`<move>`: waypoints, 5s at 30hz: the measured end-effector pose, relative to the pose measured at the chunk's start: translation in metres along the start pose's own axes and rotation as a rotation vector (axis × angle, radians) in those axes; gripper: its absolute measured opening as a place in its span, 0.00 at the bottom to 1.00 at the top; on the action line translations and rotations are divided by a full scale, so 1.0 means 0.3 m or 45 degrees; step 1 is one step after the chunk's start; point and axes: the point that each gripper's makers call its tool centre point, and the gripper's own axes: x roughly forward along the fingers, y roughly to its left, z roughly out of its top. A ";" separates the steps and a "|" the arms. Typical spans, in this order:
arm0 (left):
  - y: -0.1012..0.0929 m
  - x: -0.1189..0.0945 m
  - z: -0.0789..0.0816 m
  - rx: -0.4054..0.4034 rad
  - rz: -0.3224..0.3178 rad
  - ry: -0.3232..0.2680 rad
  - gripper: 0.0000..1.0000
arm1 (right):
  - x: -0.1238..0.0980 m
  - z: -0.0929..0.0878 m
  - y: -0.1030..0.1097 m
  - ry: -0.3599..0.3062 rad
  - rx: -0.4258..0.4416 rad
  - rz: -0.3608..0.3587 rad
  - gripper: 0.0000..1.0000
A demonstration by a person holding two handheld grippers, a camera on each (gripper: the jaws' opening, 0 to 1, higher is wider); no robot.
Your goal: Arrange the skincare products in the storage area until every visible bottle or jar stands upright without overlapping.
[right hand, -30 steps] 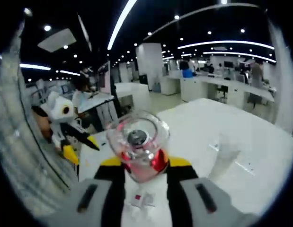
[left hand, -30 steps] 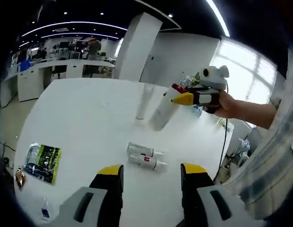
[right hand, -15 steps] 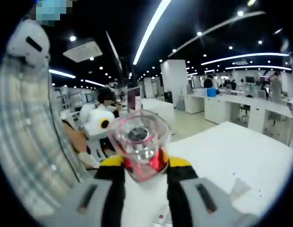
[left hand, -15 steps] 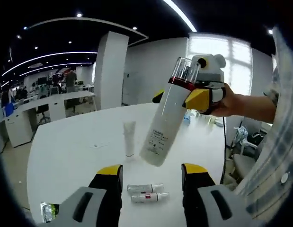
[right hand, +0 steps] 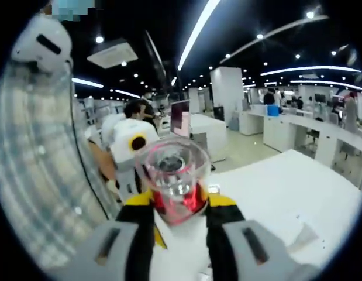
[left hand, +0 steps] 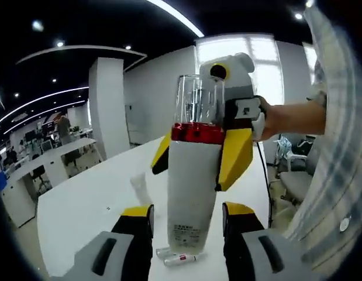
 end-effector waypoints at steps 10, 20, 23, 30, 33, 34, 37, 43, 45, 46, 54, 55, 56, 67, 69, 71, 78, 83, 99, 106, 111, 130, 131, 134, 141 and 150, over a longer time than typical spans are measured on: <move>0.006 -0.048 0.002 -0.041 -0.147 -0.089 0.32 | 0.081 0.029 0.012 0.097 0.106 -0.031 0.31; 0.050 -0.153 0.075 -0.200 -0.340 -0.345 0.29 | 0.167 0.145 0.006 0.051 0.135 -0.070 0.32; 0.054 -0.182 0.104 -0.218 -0.389 -0.407 0.29 | 0.178 0.186 0.020 -0.020 0.059 -0.027 0.31; 0.018 -0.229 0.142 -0.257 -0.540 -0.489 0.29 | 0.163 0.220 0.070 -0.084 -0.065 0.042 0.38; -0.010 -0.260 0.154 -0.280 -0.620 -0.541 0.29 | 0.144 0.222 0.076 -0.114 -0.059 0.044 0.50; -0.016 -0.270 0.156 -0.285 -0.640 -0.560 0.29 | 0.136 0.211 0.085 -0.107 -0.051 0.066 0.49; -0.033 -0.273 0.159 -0.307 -0.674 -0.557 0.29 | 0.113 0.200 0.107 -0.128 -0.051 0.104 0.50; -0.060 -0.284 0.148 -0.292 -0.752 -0.530 0.29 | 0.064 0.208 0.128 -0.235 0.106 0.232 0.51; -0.082 -0.292 0.152 -0.294 -0.813 -0.521 0.29 | 0.061 0.195 0.127 -0.225 0.113 0.260 0.51; -0.095 -0.295 0.159 -0.281 -0.841 -0.524 0.29 | 0.059 0.193 0.138 -0.227 0.135 0.296 0.51; -0.203 -0.319 0.171 -0.208 -1.052 -0.478 0.30 | 0.062 0.205 0.246 -0.228 0.085 0.569 0.41; -0.216 -0.320 0.166 -0.201 -1.073 -0.468 0.30 | 0.059 0.208 0.276 -0.237 0.091 0.639 0.39; -0.231 -0.324 0.159 -0.197 -1.103 -0.451 0.30 | 0.056 0.207 0.295 -0.236 0.093 0.684 0.36; -0.292 -0.299 0.071 -0.136 -1.175 -0.326 0.30 | 0.083 0.125 0.353 -0.214 0.062 0.787 0.31; -0.305 -0.296 0.046 -0.106 -1.188 -0.307 0.30 | 0.082 0.102 0.367 -0.189 0.014 0.778 0.31; -0.315 -0.288 0.018 -0.066 -1.185 -0.280 0.30 | 0.087 0.075 0.376 -0.152 -0.036 0.762 0.31; -0.305 -0.231 -0.047 -0.005 -1.079 -0.206 0.33 | 0.105 -0.004 0.347 -0.086 -0.098 0.594 0.30; -0.299 -0.191 -0.114 -0.016 -1.033 -0.134 0.36 | 0.140 -0.072 0.332 -0.054 -0.089 0.468 0.30; -0.258 -0.078 -0.174 -0.119 -0.605 -0.112 0.43 | 0.172 -0.175 0.231 -0.038 0.032 0.056 0.29; -0.168 -0.020 -0.133 -0.057 -0.281 -0.120 0.41 | 0.161 -0.176 0.151 -0.020 0.089 -0.093 0.30; -0.117 -0.021 -0.118 -0.094 -0.169 -0.142 0.39 | 0.146 -0.159 0.092 -0.031 0.121 -0.201 0.30; -0.049 -0.073 -0.122 -0.195 -0.117 -0.124 0.32 | 0.150 -0.066 0.071 -0.128 0.135 -0.203 0.31; -0.048 -0.074 -0.120 -0.192 -0.119 -0.122 0.31 | 0.150 -0.064 0.071 -0.131 0.138 -0.196 0.31; -0.039 -0.084 -0.111 -0.206 -0.133 -0.123 0.31 | 0.152 -0.050 0.066 -0.150 0.160 -0.176 0.31; -0.009 -0.102 -0.048 -0.250 -0.136 -0.177 0.30 | 0.155 0.016 0.050 -0.191 0.173 -0.166 0.32; 0.023 -0.114 0.035 -0.284 -0.137 -0.248 0.30 | 0.150 0.100 0.026 -0.230 0.114 -0.178 0.32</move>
